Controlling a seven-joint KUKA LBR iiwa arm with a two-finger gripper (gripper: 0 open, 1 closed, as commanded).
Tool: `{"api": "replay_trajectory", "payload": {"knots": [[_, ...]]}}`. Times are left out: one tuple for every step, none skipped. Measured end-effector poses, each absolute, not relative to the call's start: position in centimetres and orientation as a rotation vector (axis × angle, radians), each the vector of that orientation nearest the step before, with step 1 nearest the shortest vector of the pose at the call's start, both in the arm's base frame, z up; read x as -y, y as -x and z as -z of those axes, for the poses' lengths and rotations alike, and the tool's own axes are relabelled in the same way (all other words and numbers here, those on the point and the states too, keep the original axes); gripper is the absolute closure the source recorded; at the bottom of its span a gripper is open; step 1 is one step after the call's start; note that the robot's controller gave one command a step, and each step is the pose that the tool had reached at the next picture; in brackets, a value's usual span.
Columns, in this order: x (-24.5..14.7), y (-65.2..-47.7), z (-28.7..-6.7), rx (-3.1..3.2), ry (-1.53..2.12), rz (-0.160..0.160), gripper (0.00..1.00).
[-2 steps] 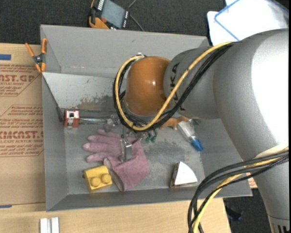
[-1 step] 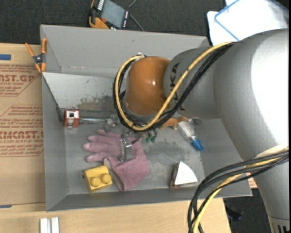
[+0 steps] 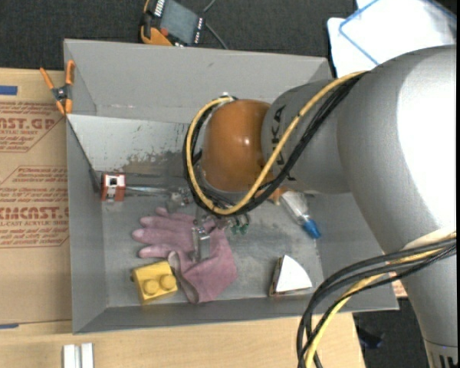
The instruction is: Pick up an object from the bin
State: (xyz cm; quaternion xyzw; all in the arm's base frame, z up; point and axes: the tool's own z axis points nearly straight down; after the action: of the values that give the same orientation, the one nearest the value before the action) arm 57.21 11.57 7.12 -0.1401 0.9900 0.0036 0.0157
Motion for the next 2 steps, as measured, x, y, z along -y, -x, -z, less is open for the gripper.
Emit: {"api": "replay_trajectory", "payload": {"knots": [[-10.82,-56.97,-7.15,-3.076,0.452,-0.013,0.0],[-11.26,-56.19,-7.16,-3.039,0.619,-0.011,1.0]]}}
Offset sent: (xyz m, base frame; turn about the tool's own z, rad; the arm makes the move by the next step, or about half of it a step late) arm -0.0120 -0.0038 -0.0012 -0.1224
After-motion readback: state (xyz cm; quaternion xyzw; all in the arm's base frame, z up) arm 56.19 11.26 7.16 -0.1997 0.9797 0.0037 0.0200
